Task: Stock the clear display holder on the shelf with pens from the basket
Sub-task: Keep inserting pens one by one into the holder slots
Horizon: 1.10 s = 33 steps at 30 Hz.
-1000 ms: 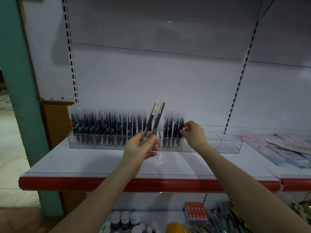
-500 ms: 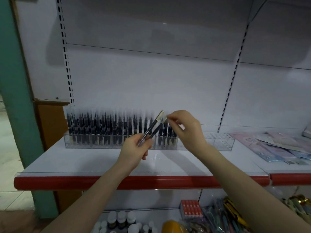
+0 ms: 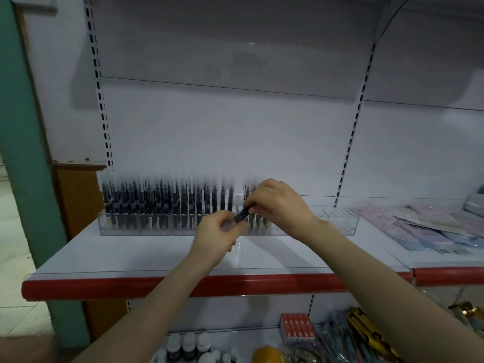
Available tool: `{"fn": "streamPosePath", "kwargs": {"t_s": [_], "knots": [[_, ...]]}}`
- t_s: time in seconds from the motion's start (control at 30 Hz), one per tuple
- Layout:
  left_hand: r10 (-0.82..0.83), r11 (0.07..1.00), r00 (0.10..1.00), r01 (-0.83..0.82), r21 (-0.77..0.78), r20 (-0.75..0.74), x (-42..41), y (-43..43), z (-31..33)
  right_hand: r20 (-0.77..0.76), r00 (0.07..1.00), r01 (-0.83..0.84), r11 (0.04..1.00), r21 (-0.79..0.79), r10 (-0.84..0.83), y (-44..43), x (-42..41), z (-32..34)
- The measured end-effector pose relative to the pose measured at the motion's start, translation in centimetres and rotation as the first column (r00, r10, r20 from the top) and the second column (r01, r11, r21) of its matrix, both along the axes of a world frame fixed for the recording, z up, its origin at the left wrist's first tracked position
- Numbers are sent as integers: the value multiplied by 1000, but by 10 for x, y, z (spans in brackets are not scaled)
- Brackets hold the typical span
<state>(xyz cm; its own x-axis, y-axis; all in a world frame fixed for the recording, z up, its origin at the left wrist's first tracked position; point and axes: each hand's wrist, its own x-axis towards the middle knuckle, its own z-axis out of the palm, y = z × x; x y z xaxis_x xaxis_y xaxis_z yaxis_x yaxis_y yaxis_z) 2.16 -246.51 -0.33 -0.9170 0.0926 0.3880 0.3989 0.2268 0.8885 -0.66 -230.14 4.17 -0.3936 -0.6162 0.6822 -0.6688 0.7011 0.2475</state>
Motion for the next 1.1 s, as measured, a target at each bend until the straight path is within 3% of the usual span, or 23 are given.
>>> {"fn": "streamPosePath", "kwargs": {"t_s": [0.1,0.2,0.3,0.4,0.47,0.57,1.1], "knots": [[13,999,999,-14,37,29,-2,3,0,-73,997,24,1000,14,-22,8,-3,0],[-46,974,987,11,225,151,-3,3,1,-117,987,103,992,-78,-112,23,-10,-5],[-83,940,973,4,341,217,-4,5,-3,172,969,237,874,-424,-179,36,-17,-9],[-90,932,974,9,362,206,-6,9,-4,476,870,426,687,-588,-132,47,-25,-9],[-107,924,975,25,382,194,-8,11,-3,551,833,470,593,-654,-52,50,-31,-8],[-137,918,975,60,392,173,-12,14,-1,598,801,492,528,-692,38,52,-42,-8],[-115,968,972,64,242,203,-22,12,-10,636,770,511,544,-665,55,42,-70,-7]]}}
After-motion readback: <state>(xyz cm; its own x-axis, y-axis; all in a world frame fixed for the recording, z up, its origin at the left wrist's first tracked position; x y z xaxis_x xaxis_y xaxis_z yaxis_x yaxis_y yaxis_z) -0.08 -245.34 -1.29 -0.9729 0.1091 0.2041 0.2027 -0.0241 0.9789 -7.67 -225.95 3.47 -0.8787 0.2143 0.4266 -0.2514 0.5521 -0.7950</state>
